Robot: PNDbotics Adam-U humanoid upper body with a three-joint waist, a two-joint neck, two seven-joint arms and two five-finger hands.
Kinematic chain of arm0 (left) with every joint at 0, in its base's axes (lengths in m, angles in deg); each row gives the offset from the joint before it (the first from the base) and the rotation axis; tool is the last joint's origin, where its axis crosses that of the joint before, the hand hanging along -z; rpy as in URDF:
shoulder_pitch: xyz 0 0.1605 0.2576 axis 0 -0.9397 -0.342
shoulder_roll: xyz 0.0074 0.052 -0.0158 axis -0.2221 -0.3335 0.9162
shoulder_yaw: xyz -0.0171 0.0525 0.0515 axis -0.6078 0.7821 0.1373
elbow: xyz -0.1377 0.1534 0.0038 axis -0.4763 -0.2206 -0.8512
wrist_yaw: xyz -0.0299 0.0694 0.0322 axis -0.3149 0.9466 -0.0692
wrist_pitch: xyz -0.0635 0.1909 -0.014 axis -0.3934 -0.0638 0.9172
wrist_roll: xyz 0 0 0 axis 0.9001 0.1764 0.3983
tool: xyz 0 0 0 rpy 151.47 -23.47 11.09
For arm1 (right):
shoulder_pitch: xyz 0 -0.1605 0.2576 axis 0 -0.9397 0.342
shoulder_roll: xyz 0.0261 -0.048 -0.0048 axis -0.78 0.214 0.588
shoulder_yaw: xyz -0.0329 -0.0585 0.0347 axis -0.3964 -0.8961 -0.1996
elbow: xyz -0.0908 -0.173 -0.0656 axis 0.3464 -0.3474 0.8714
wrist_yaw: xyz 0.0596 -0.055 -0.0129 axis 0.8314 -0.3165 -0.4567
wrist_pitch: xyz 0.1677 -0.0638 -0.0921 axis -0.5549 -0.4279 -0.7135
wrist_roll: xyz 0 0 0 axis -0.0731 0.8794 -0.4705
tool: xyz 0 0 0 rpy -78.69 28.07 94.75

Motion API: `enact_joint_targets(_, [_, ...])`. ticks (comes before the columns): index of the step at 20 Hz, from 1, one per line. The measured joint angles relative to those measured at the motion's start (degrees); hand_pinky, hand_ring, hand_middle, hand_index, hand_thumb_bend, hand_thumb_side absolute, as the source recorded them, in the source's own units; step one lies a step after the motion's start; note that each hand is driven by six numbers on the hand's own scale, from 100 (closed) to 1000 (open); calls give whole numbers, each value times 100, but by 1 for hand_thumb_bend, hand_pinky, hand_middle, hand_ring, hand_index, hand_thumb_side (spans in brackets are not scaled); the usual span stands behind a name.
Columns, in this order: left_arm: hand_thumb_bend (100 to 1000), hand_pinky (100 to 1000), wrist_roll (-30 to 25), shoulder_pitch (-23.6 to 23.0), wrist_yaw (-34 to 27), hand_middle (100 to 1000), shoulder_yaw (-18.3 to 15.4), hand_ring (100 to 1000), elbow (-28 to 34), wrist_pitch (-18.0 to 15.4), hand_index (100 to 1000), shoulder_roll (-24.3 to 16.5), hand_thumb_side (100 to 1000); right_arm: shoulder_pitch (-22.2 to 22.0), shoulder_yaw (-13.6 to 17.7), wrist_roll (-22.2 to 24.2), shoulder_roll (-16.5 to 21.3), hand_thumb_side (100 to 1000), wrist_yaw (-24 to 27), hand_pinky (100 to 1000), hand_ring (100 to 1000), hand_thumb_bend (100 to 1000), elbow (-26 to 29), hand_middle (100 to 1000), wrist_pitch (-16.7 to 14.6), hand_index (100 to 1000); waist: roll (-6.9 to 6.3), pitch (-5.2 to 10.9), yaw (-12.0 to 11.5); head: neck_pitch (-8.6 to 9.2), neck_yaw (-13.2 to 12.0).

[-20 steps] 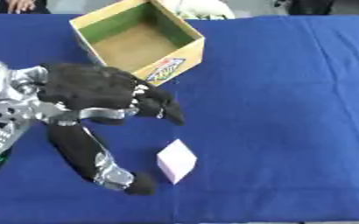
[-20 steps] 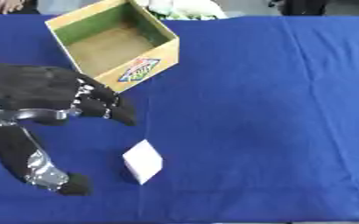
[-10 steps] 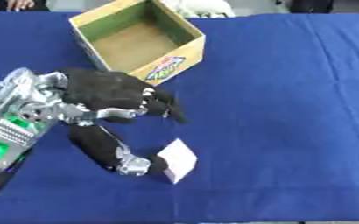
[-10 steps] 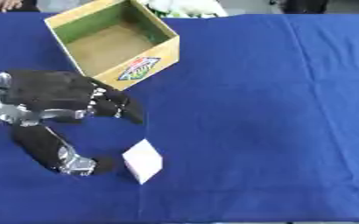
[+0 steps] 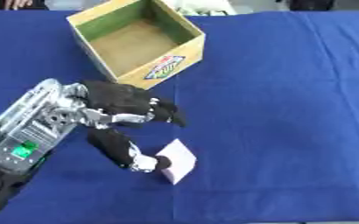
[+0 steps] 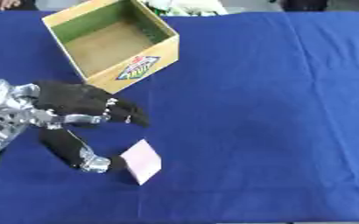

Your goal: Pick up objects on the table and place them in the box.

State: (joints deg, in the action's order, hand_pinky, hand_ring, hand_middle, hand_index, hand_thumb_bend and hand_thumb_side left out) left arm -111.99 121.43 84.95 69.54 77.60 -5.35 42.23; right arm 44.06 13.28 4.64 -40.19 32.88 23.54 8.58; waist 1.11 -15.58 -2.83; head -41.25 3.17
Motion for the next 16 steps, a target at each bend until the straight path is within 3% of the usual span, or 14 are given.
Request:
enact_joint_targets(3, [428, 807, 14, 19, 0, 922, 32, 908, -82, -14, 987, 29, 1000, 1, 0, 1, -22, 1000, 18, 553, 832, 206, 0, 735, 1, 805, -7, -4, 12, 7, -2])
enact_joint_targets(7, [262, 806, 30, 20, -5, 924, 21, 906, -155, -31, 987, 48, 976, -7, 0, 4, -54, 1000, 40, 550, 831, 214, -4, 734, 4, 804, -16, -15, 25, 17, -2])
enact_joint_targets(10, [260, 806, 37, 59, -94, 922, -59, 905, -67, -37, 986, 48, 973, -29, 0, 10, -70, 1000, 49, 550, 831, 215, -6, 733, 10, 804, -19, -15, 18, 18, -1])
enact_joint_targets(13, [321, 810, 21, 129, -217, 926, -72, 906, 47, -21, 989, 43, 981, -29, 0, 9, -89, 1000, 58, 549, 830, 215, -8, 731, 19, 802, -28, -15, 19, 27, -1])
enact_joint_targets(16, [284, 806, 25, 156, -254, 926, -6, 903, 36, -26, 991, 36, 939, -30, 1, 13, -95, 1000, 61, 548, 829, 217, -24, 729, 30, 802, -30, -15, 26, 46, -2])
